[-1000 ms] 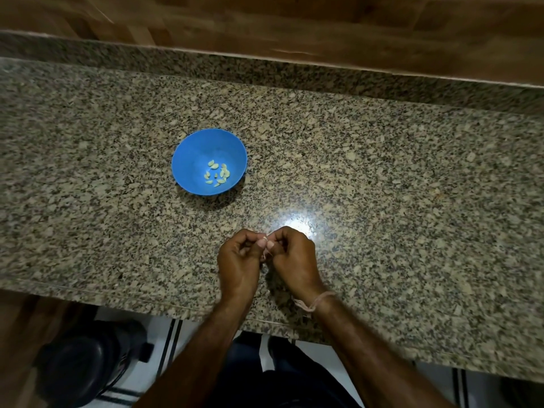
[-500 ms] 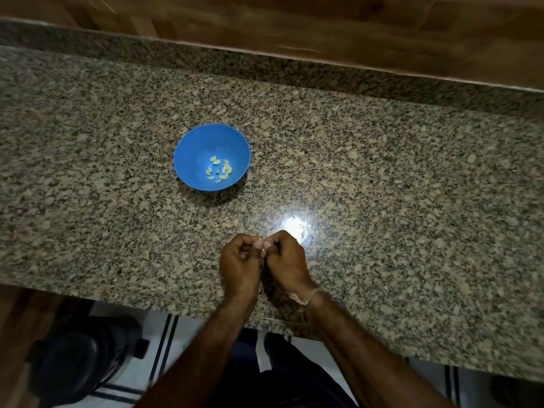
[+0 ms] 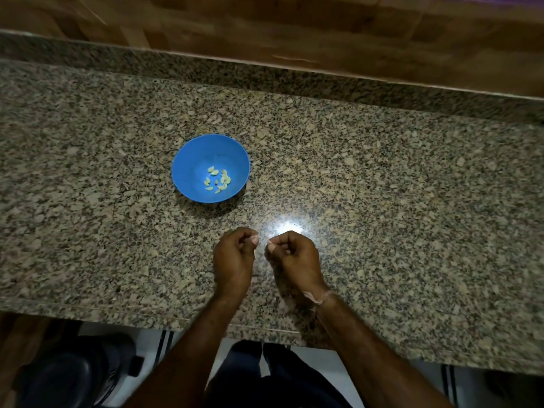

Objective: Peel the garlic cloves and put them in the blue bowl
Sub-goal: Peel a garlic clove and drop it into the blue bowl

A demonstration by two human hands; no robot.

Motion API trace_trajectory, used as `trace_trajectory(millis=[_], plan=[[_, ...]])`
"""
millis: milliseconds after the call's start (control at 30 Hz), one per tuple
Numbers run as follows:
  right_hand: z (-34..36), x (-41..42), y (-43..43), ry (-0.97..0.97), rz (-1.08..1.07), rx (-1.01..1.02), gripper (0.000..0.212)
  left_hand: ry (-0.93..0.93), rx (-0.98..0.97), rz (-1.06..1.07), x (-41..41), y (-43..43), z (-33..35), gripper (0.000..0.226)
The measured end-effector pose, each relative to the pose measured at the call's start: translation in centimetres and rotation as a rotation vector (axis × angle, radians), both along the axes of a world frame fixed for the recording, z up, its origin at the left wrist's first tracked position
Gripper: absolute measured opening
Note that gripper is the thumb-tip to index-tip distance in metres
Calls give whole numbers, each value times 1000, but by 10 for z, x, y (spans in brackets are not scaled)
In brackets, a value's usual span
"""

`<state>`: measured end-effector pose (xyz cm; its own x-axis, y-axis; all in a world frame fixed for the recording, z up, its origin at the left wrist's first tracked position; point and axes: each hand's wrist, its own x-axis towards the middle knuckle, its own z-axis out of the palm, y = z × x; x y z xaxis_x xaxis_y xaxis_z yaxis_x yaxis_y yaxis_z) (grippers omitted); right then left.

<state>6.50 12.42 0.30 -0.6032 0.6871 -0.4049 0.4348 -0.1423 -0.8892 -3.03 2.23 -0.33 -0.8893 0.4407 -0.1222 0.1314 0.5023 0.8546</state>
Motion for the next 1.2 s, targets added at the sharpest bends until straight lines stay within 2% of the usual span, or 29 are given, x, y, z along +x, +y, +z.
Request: trace_trajectory(millis=[100,167,200,233,300,367,433,533,667,833,967,1100,1200], plan=[[-3,2,2,50,-67,-104,7,114,-74,-102,-10,1,2,19],[-4,3,2,73,-83,-119,8,150,-91,-101,-9,0,5,13],[-2,3,0,85,-88,-94,8,100,-66,-93,-7,-1,7,4],[1,3,-2,94,-84,-50,7,-20,-44,-88,-3,-1,12,6],[8,2,-8,129,-60,30,3,-366,23,-27,2,0,15,16],[12,5,-13,178,-47,52,6,-599,99,45,0,1,19,13],[12,6,-17,203,-63,46,10,-705,158,64,-5,-2,21,10],[12,5,-22,217,-122,-4,12,-762,206,56,-8,-7,20,9],[11,6,-28,228,-170,-54,8,-733,200,32,-4,-11,16,13],[5,8,-32,172,-125,40,4,-460,89,-43,-7,-14,13,11],[9,8,-33,141,-132,103,4,-321,12,-101,-9,-11,12,7],[6,8,-30,114,-156,100,5,-305,2,-103,-7,-7,15,14],[4,9,-27,122,-164,106,7,-399,58,-69,-3,-8,14,19]])
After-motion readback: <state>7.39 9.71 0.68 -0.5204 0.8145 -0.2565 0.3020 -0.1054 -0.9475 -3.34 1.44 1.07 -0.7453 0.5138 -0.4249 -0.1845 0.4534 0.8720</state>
